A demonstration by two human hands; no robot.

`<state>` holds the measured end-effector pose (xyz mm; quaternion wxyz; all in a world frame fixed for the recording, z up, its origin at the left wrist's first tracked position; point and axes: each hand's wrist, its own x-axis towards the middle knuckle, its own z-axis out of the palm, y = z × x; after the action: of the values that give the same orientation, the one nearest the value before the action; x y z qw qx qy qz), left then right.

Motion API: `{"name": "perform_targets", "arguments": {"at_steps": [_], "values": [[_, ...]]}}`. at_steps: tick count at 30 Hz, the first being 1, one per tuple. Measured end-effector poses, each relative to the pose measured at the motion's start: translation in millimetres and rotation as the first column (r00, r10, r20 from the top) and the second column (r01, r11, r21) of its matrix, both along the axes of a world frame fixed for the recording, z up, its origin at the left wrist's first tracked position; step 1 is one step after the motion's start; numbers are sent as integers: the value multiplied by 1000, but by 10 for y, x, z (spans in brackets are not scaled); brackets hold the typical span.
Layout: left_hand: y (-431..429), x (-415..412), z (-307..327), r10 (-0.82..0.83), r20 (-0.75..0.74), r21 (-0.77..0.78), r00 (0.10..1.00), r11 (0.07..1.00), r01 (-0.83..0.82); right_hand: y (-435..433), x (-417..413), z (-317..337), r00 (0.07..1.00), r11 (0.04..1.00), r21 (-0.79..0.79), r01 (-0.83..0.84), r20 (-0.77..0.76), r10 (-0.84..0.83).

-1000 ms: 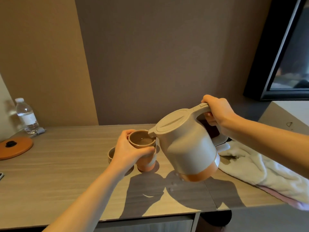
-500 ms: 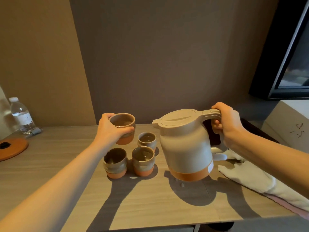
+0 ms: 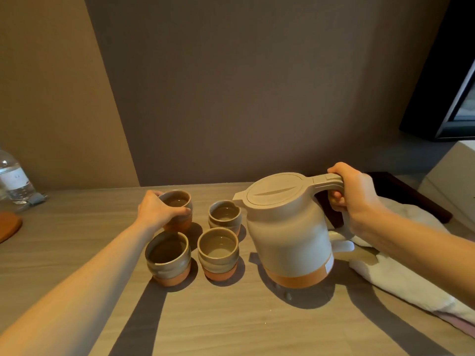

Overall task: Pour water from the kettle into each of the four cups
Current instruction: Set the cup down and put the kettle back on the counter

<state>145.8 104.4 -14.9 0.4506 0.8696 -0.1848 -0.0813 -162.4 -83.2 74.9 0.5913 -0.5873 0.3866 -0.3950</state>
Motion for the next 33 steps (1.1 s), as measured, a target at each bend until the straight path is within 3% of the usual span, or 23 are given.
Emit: {"name": "perform_targets", "arguments": {"at_steps": [7, 21, 27, 33], "values": [[-74, 111, -135, -18, -7, 166, 1000, 986, 19, -24, 45, -141, 1000, 1000, 2, -7, 8, 7], [15, 106, -105, -112, -35, 247, 993, 962, 118, 66, 39, -158, 999, 1000, 17, -17, 37, 16], [-43, -119, 66, -54, 185, -35, 981, 998, 61, 116, -22, -116, 999, 1000, 20, 5, 50, -6], [-111, -811, 247, -191, 155, -279, 969, 933, 228, 141, -133, -72, 996, 999, 32, 30, 80, -32]]}}
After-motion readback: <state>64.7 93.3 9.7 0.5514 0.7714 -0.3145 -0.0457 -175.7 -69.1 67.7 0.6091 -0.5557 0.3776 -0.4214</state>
